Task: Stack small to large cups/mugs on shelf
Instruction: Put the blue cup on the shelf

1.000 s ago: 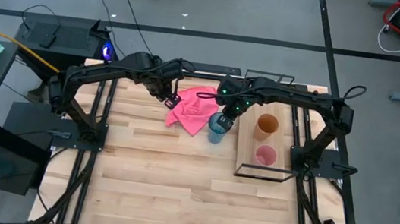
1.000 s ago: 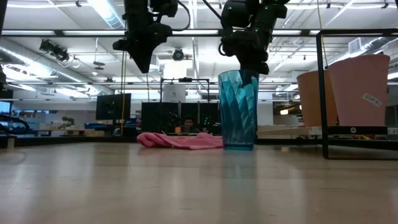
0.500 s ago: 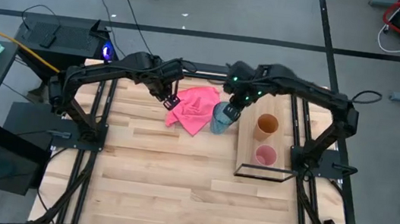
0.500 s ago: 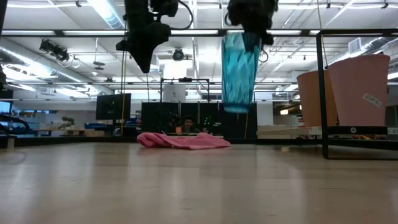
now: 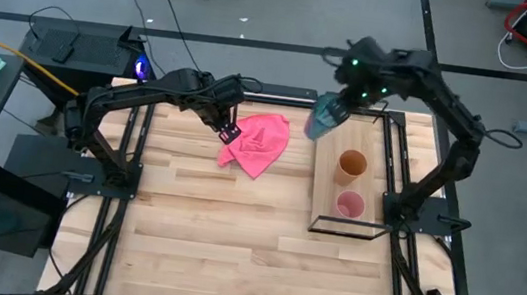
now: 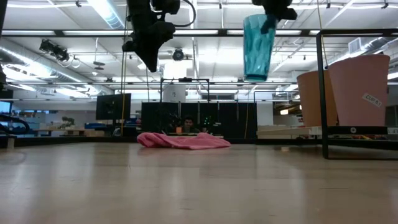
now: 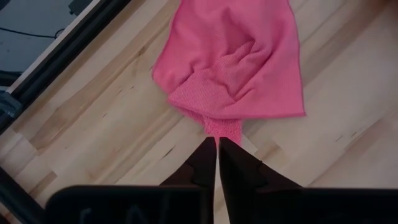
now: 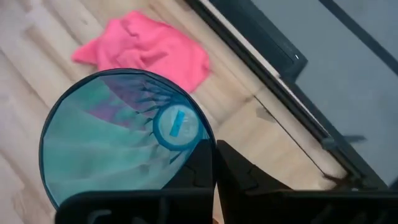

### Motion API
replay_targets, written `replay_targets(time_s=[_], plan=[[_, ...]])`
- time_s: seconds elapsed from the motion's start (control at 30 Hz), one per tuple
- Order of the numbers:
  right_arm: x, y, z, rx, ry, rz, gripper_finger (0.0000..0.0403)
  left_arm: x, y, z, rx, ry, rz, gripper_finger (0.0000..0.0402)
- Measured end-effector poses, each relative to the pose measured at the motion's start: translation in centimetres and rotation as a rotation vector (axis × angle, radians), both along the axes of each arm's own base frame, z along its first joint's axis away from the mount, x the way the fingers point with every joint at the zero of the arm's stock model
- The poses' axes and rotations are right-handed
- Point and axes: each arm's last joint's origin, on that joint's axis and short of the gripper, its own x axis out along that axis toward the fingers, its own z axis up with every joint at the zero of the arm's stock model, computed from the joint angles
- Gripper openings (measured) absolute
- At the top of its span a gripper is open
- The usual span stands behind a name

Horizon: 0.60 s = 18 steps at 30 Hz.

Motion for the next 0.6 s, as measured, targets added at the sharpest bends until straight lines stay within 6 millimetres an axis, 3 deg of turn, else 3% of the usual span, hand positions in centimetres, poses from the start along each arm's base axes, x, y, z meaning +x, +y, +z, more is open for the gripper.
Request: replay_targets(time_s=[0.37, 0.6], plan=[[-4.4, -5.7, -0.2, -0.024, 0.036, -0.174, 0.0005, 0.0, 0.0, 0.0, -0.001, -0.005, 0.007, 0.0026], [-7.2, -7.6, -4.5, 0.109, 0.166, -0.193, 0.0004, 0.0, -0.1, -0.1, -0.008, -0.005, 0.022, 0.0014]])
